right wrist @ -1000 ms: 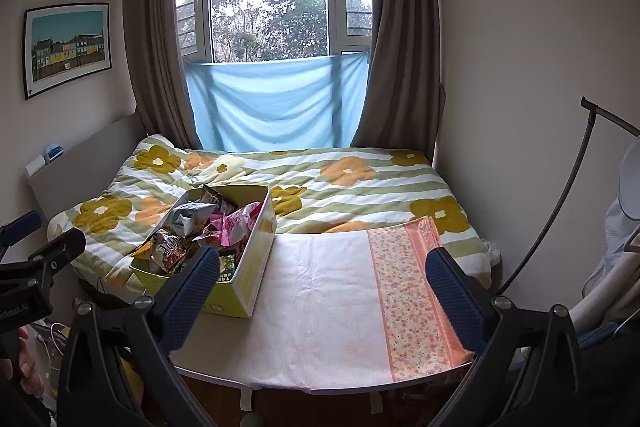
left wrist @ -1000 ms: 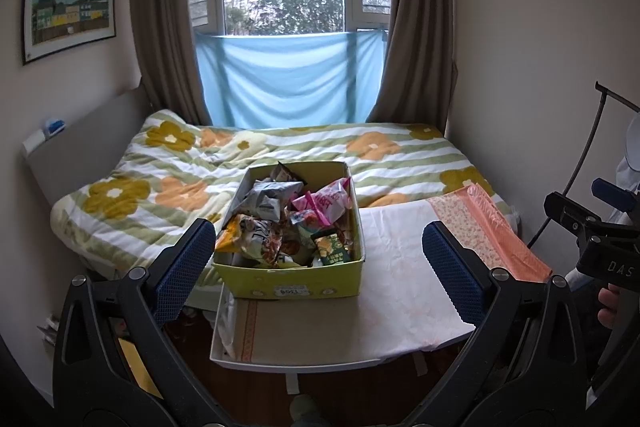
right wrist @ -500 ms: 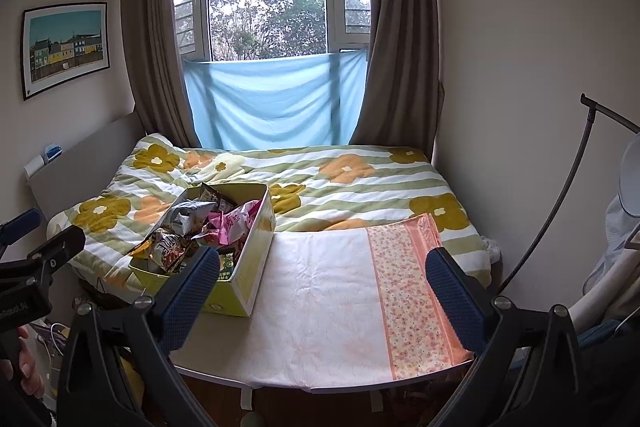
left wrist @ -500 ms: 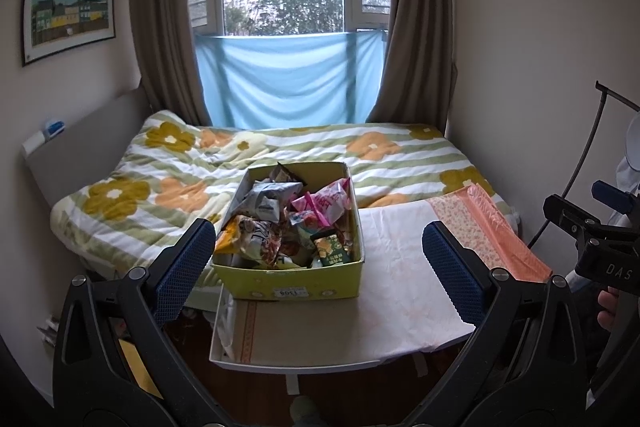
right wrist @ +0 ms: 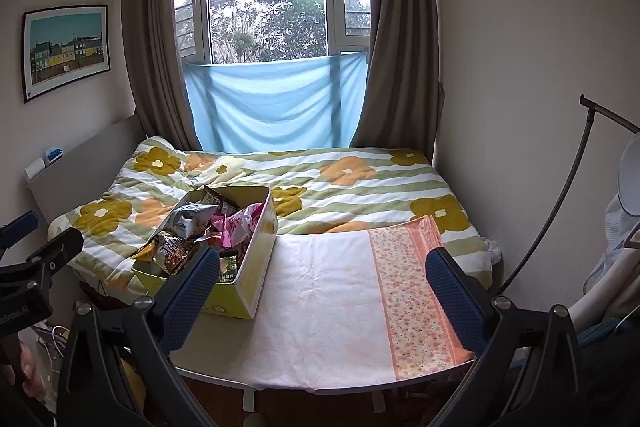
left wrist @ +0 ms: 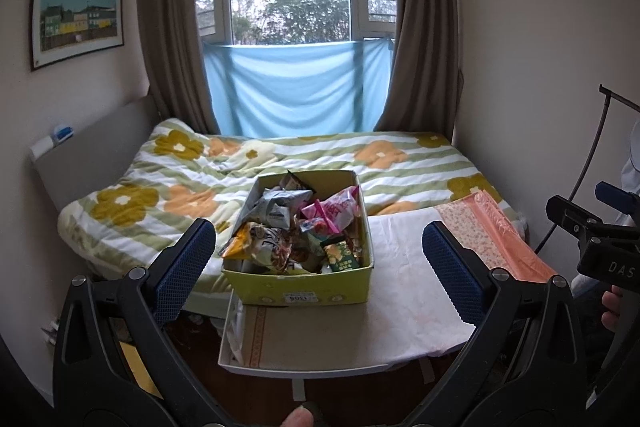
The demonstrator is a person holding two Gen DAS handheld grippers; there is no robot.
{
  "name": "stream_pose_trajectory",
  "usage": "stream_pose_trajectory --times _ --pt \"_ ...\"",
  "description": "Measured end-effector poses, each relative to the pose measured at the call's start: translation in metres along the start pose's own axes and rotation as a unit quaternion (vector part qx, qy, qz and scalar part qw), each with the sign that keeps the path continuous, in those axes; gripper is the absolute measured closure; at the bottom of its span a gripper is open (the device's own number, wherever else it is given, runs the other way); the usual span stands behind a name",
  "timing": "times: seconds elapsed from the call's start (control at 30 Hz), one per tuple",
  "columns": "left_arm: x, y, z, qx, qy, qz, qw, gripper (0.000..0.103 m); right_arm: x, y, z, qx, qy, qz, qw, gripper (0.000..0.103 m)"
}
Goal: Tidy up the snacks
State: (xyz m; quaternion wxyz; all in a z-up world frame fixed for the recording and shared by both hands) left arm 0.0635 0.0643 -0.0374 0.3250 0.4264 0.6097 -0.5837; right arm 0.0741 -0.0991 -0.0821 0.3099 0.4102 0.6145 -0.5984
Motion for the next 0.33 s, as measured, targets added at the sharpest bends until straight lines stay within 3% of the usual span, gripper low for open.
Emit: stream_pose_trajectory --times 0.33 --pt "0.0034 -0.0074 -0.0049 -0.002 -0.026 -0.004 0.9997 0.000 0.0009 0.0000 -0.0053 -0.007 -0.002 -0.017 1.000 0.001"
Point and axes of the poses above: each gripper's, at about its wrist camera, not at the fingertips, and y roughly the way its jaws point, z to its right, x to its underside, the point moved 8 cm from there along y, roughly the way its jaws point, and after that the axes turned 4 degrees about y, right-handed, at the moved point
